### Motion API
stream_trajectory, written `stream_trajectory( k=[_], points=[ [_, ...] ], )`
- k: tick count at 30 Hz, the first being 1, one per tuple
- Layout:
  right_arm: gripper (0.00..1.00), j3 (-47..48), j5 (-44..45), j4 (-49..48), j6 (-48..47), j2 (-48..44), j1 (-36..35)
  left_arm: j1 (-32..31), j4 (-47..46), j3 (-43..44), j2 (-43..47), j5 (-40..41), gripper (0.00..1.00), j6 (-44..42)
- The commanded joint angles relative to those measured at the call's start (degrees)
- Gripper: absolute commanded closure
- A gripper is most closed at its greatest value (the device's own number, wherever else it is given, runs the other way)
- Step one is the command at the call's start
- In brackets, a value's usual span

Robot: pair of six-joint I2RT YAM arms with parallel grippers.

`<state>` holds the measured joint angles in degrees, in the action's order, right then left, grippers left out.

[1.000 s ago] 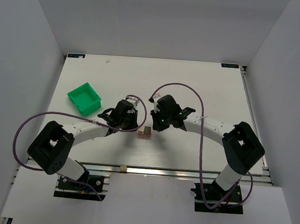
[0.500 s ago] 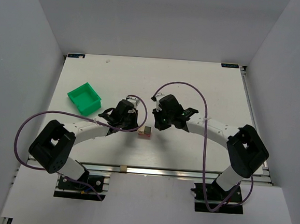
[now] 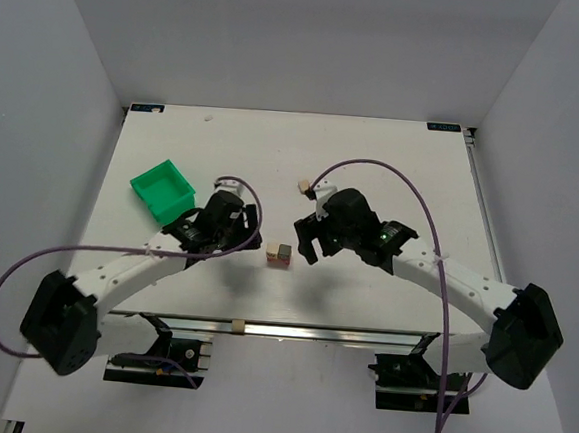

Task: Build the wood block tower

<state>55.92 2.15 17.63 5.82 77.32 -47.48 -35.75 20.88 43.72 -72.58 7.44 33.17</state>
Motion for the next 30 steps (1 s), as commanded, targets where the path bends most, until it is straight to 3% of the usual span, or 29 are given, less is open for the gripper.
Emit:
stream_trajectory(
  k=[1,3,5,8,9,13,16,20,24,30],
  points=[
    [0.11,-1.6,-0.1,2.1,-1.3,-3.0,-1.8,0.0,13.3,-0.4,12.1,9.5,0.15,10.1],
    [0.11,-2.7,2.7,2.3,0.8,-3.9,-2.1,-0.4,17.8,-1.2,16.0,11.1,0.02,14.0],
    [0.11,-4.6,3.9,1.9,2.3,-5.8,-2.1,-0.6,22.0,-2.7,20.9,9.2,0.02,15.3],
    [0.11,-7.5,3.3,0.6,3.9,-8.2,-2.0,-0.9,22.9,-6.3,24.8,0.2,0.02,15.2],
    [0.11,-7.9,3.4,0.4,4.5,-9.0,-2.0,-1.0,21.7,-7.4,24.8,-6.1,0.02,14.9],
    [0.11,-10.0,4.3,0.1,5.6,-10.5,-1.9,-2.2,19.9,-13.2,19.0,-17.5,0.03,15.3],
    [0.11,-11.6,5.1,-0.6,6.2,-11.6,-1.8,-4.6,22.9,-13.5,16.2,-17.1,0.08,16.2],
    [0.11,-13.1,5.4,-1.8,6.5,-12.4,-1.7,-7.6,26.0,-13.6,19.2,-15.7,0.08,21.1],
    [0.11,-13.4,6.5,-1.5,6.4,-11.8,-1.7,-10.7,21.8,-17.4,19.2,-18.3,0.10,25.5],
    [0.11,-13.8,7.1,-1.5,6.7,-11.5,-1.6,-15.6,22.6,-13.8,11.3,-12.2,0.18,26.8]
  ],
)
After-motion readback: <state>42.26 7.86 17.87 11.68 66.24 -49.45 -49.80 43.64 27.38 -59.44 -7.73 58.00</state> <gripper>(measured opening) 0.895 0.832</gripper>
